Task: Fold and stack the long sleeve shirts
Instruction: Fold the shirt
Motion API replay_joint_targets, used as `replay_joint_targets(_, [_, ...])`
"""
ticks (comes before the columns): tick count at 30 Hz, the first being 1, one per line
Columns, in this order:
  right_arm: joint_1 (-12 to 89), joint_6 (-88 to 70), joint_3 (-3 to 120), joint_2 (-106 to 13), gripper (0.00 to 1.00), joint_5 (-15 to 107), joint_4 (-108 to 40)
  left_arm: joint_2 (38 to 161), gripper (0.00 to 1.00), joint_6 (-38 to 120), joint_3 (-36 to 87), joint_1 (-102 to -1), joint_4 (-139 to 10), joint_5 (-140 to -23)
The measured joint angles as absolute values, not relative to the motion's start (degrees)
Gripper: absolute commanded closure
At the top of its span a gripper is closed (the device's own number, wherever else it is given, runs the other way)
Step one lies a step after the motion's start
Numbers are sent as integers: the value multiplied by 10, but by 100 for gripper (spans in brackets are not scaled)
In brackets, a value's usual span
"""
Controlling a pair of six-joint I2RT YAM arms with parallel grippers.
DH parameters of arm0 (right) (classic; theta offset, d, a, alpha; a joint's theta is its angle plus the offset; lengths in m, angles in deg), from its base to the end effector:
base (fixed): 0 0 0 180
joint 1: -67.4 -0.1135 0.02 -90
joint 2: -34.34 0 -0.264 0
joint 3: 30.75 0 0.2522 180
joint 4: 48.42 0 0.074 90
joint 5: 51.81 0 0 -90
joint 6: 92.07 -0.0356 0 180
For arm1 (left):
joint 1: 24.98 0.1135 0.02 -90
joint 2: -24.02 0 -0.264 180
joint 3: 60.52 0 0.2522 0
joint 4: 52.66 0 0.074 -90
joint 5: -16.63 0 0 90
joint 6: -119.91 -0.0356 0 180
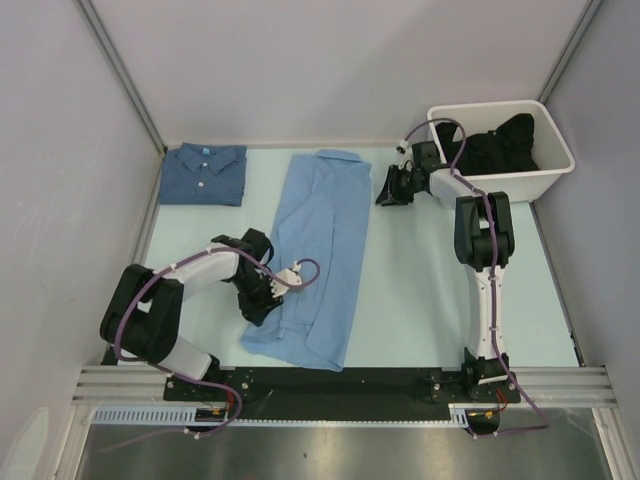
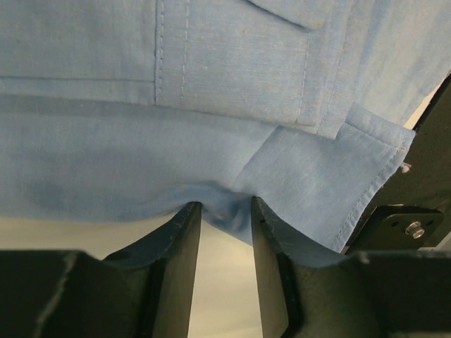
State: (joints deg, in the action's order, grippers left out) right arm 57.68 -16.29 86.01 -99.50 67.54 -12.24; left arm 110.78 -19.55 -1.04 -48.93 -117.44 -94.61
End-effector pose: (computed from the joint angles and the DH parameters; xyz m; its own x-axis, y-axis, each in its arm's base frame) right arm 0.4965 0.1028 0.1457 -0.8728 0.0677 -0.4834 -0.2288 0.8181 0.5277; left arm 0.2007 -0.1033 0.1544 -0.3151 0.9150 -0.2518 0.9323 0.2488 -0.2626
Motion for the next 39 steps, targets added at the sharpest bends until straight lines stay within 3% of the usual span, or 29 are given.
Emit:
replay_joint_targets(7, [588, -153, 1006, -1054, 58, 656, -121, 1098, 52, -194, -15, -489, -1183, -961])
replay_joint_targets(9, [587, -156, 1062, -1085, 53, 655, -129, 1098, 52, -192, -14, -488, -1184, -962])
replay_joint_targets(13, [587, -175, 1110, -1121, 27, 657, -143, 1098, 51, -190, -14, -484, -1184, -966])
replay_joint_targets(24, [585, -227, 1118, -1155, 19, 676, -185, 1108, 51, -179, -10, -463, -1187, -986])
replay_joint_targets(27, [583, -231, 1118, -1156, 21, 679, -193, 1111, 51, -176, -8, -461, -1188, -988])
replay_joint_targets(34, [571, -212, 1135, -1168, 44, 600, -198, 1115, 51, -170, -5, -458, -1189, -990])
replay_joint_targets(39, [561, -152, 1153, -1176, 44, 520, -196, 1115, 51, -166, -5, -454, -1188, -991])
